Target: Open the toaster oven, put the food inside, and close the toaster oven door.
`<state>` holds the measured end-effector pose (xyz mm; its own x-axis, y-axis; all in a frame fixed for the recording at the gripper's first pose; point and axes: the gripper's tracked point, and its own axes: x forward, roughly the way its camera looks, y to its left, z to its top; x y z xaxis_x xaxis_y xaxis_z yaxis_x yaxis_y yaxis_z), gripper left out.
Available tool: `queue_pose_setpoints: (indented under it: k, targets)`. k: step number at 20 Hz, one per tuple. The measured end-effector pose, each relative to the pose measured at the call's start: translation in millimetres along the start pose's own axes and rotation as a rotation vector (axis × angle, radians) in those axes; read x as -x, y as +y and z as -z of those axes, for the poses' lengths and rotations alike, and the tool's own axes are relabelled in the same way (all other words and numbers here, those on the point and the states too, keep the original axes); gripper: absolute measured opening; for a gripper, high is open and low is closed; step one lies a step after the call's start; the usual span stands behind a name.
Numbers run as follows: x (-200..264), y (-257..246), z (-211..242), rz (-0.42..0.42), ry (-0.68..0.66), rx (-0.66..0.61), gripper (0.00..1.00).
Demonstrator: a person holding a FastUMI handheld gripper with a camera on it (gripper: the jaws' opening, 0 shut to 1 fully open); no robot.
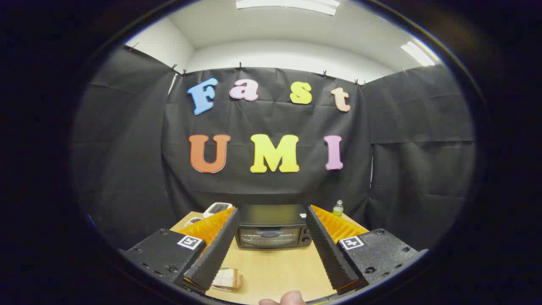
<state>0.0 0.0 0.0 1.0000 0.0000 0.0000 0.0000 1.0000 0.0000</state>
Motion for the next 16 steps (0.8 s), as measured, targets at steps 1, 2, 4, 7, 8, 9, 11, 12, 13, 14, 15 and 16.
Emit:
queue_pose_setpoints:
  k: [1,2,4,7,8,9,11,12,13,14,15,16]
  targets:
    - [-1.1,1.9,0.0,-0.003,0.001,-0.003,1.00]
    - [-1.1,4.4,1.7,-0.005,0.002,0.000,1.00]
    - [-2.5,8.6,1.7,-0.010,0.005,0.005,1.00]
    - [-6.4,11.7,-0.8,-0.011,0.013,-0.003,1.00]
    - [-8.3,11.6,-2.0,-0.008,0.013,-0.007,1.00]
    - [-10.0,12.3,-2.2,-0.007,0.019,-0.013,1.00]
    - [-12.9,14.4,-3.2,-0.007,0.023,-0.013,1.00]
    - [-13.5,17.5,-4.7,-0.013,0.024,-0.011,1.00]
    - [-14.9,21.3,-4.8,-0.020,0.029,-0.009,1.00]
    - [-16.2,24.8,-6.0,-0.027,0.033,-0.012,1.00]
    - [-16.8,27.3,-6.9,-0.033,0.037,-0.014,1.00]
    - [-18.1,29.1,-8.0,-0.037,0.038,-0.018,1.00]
